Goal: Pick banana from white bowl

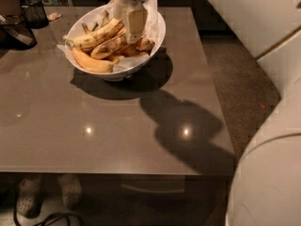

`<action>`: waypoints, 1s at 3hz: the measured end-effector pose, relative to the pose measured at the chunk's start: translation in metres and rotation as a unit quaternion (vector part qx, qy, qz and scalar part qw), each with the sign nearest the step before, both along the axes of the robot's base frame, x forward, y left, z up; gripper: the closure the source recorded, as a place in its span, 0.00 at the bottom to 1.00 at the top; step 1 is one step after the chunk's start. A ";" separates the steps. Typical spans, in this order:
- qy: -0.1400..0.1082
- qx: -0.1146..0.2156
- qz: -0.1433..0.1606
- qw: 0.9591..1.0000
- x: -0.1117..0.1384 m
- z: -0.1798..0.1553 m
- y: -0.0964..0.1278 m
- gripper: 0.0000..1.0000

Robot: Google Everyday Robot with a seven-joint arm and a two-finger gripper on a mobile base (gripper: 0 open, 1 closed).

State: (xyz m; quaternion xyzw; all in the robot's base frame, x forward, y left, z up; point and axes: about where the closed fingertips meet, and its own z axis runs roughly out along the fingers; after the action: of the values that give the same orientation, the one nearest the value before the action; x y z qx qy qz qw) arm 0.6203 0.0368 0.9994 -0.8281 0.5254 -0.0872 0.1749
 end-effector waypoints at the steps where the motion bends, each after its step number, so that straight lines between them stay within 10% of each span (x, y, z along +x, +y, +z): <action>1: -0.004 -0.013 0.014 1.000 0.005 -0.002 0.012 0.40; 3: 0.001 -0.034 0.027 0.999 0.018 -0.017 0.027 0.40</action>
Offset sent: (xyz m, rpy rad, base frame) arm 0.0071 0.0206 -0.0169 -0.1100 0.0396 0.0627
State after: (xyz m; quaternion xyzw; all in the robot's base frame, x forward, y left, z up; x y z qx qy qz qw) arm 0.6384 0.0641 0.9828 -0.8474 0.5001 -0.0997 0.1481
